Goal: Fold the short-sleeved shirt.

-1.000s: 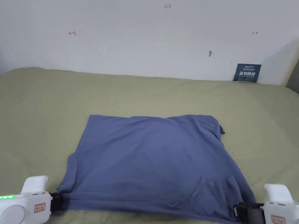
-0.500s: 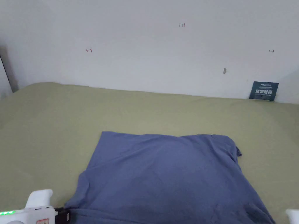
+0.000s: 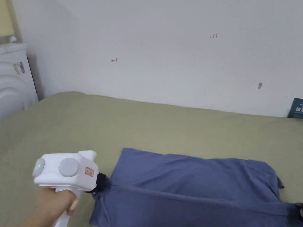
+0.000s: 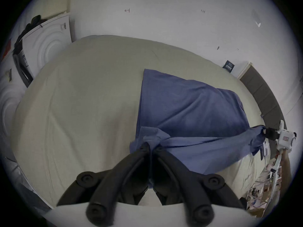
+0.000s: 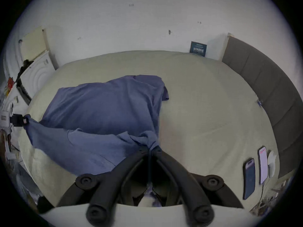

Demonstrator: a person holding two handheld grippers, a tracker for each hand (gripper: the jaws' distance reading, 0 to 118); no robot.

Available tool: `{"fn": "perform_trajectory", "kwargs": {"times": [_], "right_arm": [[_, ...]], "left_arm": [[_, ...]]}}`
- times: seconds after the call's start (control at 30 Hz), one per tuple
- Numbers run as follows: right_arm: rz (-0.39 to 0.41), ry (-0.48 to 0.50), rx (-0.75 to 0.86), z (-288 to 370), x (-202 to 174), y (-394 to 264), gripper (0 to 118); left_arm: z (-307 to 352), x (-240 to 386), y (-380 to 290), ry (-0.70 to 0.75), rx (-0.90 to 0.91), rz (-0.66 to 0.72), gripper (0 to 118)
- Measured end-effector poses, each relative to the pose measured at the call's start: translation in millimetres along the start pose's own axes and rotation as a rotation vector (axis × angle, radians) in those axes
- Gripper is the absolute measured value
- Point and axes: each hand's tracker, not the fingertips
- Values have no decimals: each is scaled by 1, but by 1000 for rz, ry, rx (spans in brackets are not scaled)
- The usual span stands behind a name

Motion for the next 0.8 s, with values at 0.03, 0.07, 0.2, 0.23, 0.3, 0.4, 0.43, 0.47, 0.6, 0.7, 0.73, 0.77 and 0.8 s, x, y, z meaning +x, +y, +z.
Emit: {"fn": "perform_trajectory", "kwargs": {"times": [0.03, 0.07, 0.2, 0.23, 0.3, 0.4, 0.43, 0.47, 0.6, 0.7, 0.73, 0.77, 0.8], "right_arm": [[-25, 0, -9, -10, 1, 6, 3], [-59, -7, -23, -18, 2, 9, 3], [-93, -7, -45, -44, 0, 13, 28], [-96, -45, -50, -48, 1, 12, 75], [-100, -48, -49, -44, 3, 7, 101], [-102, -6, 1, -24, 6, -1, 92], [-79, -24, 1, -16, 2, -4, 92], [-57, -48, 5, -8, -2, -9, 92], [-4, -42, -13, 22, -13, -38, 73], [35, -27, -65, 31, -25, -63, 55], [34, -22, -63, 33, -28, -73, 21], [34, -19, -62, 25, -24, -79, 2], [28, -27, -57, 28, -26, -88, 1]], "left_arm": [[-9, 2, 7, 9, -1, -2, 4], [-18, 4, 12, 12, -11, -6, 4], [-46, 7, 16, 68, -11, -28, 67], [-47, 7, 15, 115, -20, -16, 84], [-44, 2, 8, 98, -12, -2, 84], [-23, 0, -6, 110, 26, -1, 84], [-14, 2, -12, 122, 54, -22, 84], [-5, 5, -18, 130, 79, -39, 84], [26, 14, -54, 100, 123, -59, 80], [29, 20, -81, 25, 64, -57, 78], [29, 23, -89, 14, 48, -59, 65], [27, 25, -97, 20, 41, -63, 44], [22, 27, -103, 37, 31, -70, 17]]}}
